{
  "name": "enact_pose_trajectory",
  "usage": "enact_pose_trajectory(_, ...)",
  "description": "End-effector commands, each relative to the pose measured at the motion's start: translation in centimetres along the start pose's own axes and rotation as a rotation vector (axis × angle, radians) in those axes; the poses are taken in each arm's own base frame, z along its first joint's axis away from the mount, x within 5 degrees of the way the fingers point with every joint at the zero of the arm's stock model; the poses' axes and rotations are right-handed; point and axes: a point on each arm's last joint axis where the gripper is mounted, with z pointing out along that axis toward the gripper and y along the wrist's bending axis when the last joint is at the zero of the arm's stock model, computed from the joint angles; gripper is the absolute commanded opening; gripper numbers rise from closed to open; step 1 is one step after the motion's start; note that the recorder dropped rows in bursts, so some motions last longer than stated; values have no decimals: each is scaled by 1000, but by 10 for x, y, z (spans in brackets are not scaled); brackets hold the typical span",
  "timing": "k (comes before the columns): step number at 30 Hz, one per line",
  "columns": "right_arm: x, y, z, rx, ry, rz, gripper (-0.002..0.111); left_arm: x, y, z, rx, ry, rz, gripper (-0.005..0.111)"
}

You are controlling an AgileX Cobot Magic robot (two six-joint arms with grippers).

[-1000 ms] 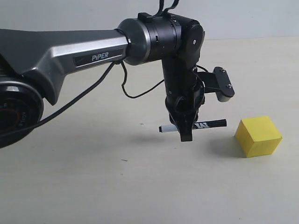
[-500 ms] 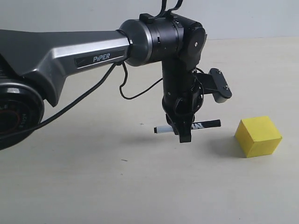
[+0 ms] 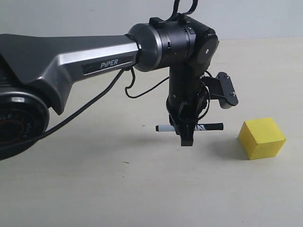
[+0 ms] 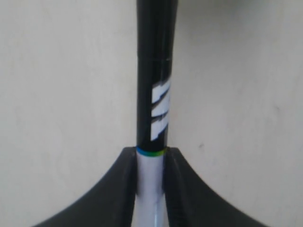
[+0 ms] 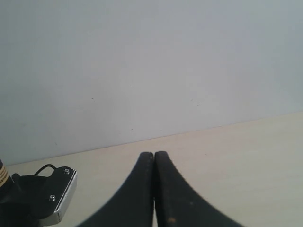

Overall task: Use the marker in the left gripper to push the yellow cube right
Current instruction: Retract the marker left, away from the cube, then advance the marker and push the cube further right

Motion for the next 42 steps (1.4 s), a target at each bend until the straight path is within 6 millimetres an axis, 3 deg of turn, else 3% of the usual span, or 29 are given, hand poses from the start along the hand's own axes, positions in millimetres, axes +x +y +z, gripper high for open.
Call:
enact_pose_trajectory(1, 1, -1, 0, 6, -4, -7, 0, -8, 5, 1, -14, -27, -8, 0)
enact_pose_trajectory(7, 1, -1, 0, 6, -4, -7, 0, -19, 10, -2, -18, -83, -17, 0)
enact_pose_trajectory(18, 1, -1, 0, 6, -4, -7, 0, -15, 13, 7, -52, -34, 7, 0)
enact_pose_trajectory(34, 1, -1, 0, 6, -4, -7, 0, -36, -12, 6, 3, -81, 64, 0)
enact_pose_trajectory(39, 1, -1, 0, 6, -4, -7, 0, -40, -12, 6, -2, -126, 50, 0)
enact_pose_trajectory(42, 1, -1, 0, 6, -4, -7, 0, -33, -8, 6, 17, -98, 33, 0)
